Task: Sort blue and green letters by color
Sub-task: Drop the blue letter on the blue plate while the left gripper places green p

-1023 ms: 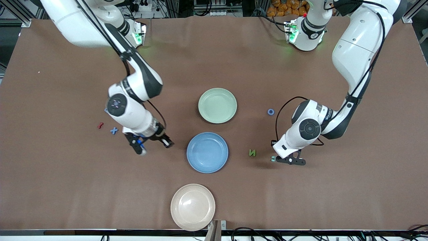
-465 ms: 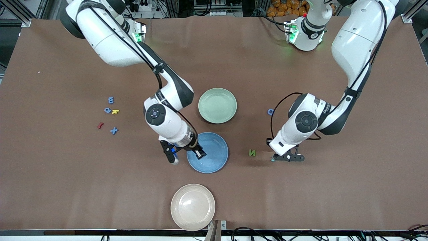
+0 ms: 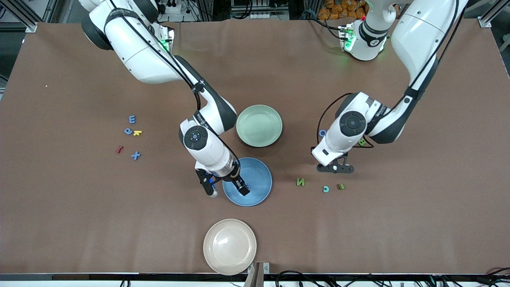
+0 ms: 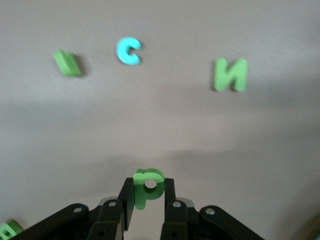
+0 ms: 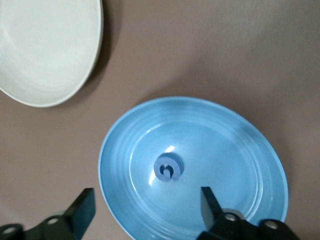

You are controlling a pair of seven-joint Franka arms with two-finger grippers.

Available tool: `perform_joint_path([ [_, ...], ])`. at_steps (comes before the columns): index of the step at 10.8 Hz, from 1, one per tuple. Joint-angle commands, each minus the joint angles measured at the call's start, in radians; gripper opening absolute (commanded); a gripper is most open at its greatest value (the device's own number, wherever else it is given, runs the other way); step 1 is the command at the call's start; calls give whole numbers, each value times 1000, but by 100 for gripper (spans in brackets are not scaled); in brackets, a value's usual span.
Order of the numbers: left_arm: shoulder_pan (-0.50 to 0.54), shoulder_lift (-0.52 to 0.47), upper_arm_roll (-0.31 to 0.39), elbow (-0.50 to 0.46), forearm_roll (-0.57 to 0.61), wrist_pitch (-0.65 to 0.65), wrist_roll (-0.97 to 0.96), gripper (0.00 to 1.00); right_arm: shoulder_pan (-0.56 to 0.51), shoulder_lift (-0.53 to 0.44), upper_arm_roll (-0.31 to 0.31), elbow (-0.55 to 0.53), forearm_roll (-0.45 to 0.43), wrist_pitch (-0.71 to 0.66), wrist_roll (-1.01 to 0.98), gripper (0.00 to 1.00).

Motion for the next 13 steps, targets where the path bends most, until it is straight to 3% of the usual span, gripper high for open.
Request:
perform_joint_path([
  [1,7,-43,-77,-45,-1,7,-138,0,-39,-32,-16,14,-11,-83,-45,100],
  [3,-27,-40,-103,-35,3,7,-242,0,-128,-117,16,-16,-11,-242,-172,100],
  [5,-106,-20,-103,1,8,7,-372,0,-215,-228,48,-112,-3,-252,-310,100],
  [8,-217,28,-97,50,11,7,-515,0,-326,-410,50,-358,0,-258,-573,100],
  [10,-327,38,-54,54,51,-1,-631,0,-416,-504,48,-520,0,-258,-773,100],
  [13,-430,57,-34,75,54,-4,-724,0,-553,-575,41,-688,-17,-243,-1111,100],
])
